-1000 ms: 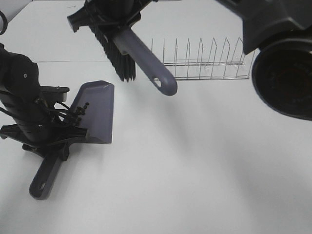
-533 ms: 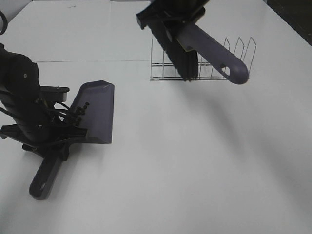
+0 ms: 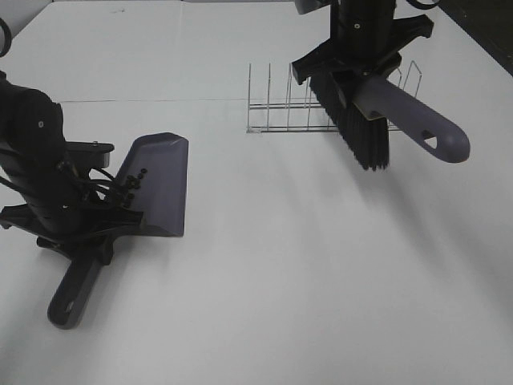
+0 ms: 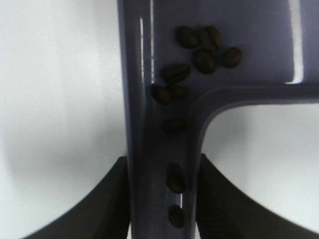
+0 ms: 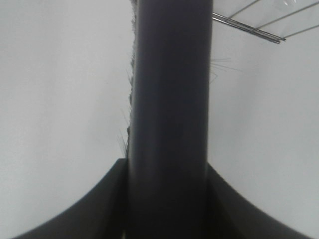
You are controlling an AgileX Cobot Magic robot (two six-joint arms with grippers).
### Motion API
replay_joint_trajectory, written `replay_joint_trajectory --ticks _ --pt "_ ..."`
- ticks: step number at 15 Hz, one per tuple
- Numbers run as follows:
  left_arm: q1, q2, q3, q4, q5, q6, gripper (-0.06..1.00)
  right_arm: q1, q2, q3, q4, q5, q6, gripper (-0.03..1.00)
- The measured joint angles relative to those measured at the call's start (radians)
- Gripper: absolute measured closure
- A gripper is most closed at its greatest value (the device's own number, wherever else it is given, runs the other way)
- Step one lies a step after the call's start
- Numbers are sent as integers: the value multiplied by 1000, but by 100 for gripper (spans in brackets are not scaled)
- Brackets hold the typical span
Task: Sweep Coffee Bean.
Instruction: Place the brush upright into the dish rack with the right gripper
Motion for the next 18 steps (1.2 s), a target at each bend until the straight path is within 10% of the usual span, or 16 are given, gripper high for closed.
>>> replay_joint_trajectory --ticks 18 --pt "-1 -33 -121 -52 74 12 59 -299 -55 91 188 -4 -80 66"
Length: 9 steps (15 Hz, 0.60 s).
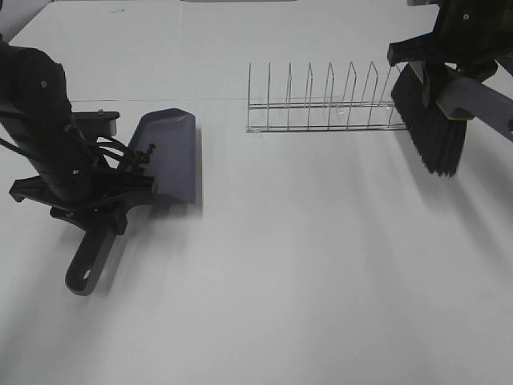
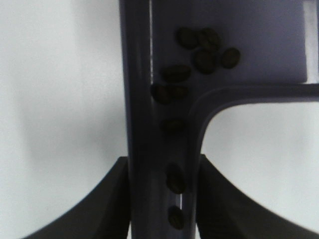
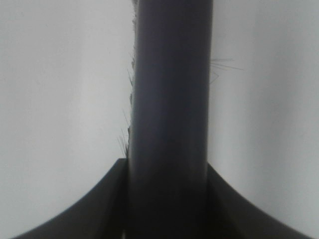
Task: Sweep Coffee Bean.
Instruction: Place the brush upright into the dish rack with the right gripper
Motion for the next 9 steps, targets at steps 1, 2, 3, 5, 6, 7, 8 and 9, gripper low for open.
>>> replay_joint_trajectory --ticks 1,2,3,5,6,7,8,9 --pt "0 0 0 0 3 4 59 6 0 24 14 0 0 66" --pt "0 0 0 0 3 8 59 24 0 40 17 1 -1 66" --pt "0 0 0 0 4 9 59 50 0 46 17 0 -1 66" --pt "0 0 0 0 7 11 59 101 3 46 -22 -32 5 66" --pt "0 0 0 0 9 16 59 117 15 46 -44 -48 19 66" --pt "0 0 0 0 13 21 59 119 33 46 -76 -52 37 66" --pt "0 0 0 0 15 23 59 119 55 46 -105 -56 42 66" --pt "0 0 0 0 18 23 59 118 72 46 -124 -68 56 66"
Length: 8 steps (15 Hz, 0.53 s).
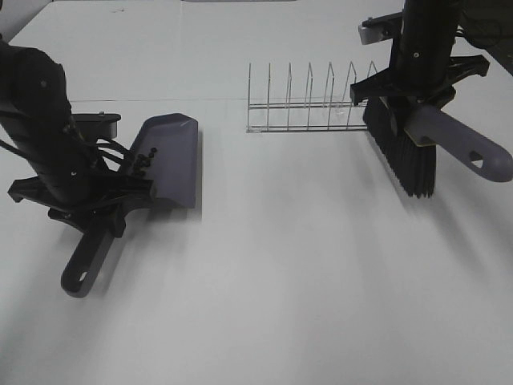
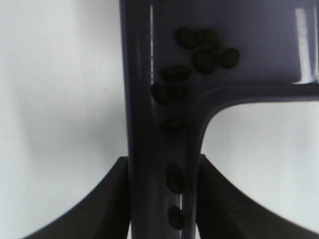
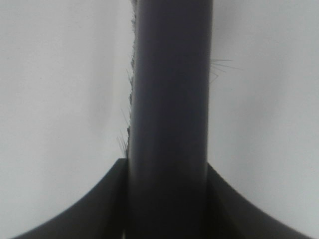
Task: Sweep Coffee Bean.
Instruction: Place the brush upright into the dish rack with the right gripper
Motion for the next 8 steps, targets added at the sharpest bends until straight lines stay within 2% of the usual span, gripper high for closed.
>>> replay_joint_trajectory --ticks 8 --pt "0 0 0 0 4 3 59 -1 15 0 -3 -156 7 66"
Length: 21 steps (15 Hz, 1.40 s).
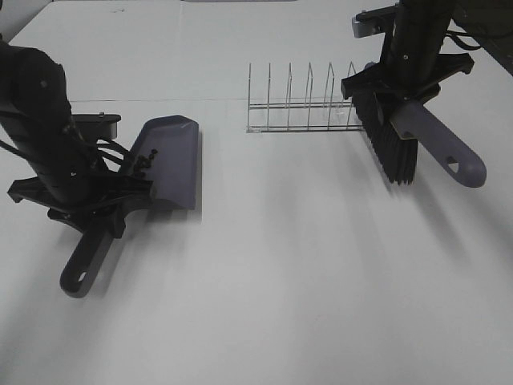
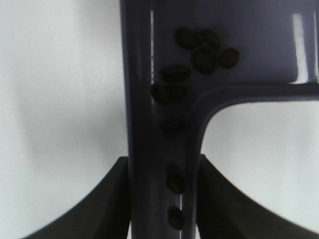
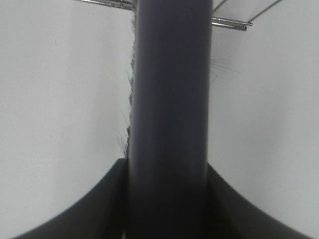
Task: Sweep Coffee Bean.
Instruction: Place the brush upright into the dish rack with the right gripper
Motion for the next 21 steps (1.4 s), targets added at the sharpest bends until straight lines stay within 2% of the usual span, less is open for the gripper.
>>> replay_joint_trajectory --ticks 9,13,18,21 --pt "0 0 0 0 3 3 59 -1 16 -1 -18 -78 1 66" --pt "0 0 0 1 4 3 59 -4 104 -114 -28 -8 1 66" --pt "0 0 0 2 6 3 59 -5 232 -373 -30 80 -10 66" --pt "0 0 0 2 6 7 59 -6 304 -473 -33 130 -17 66"
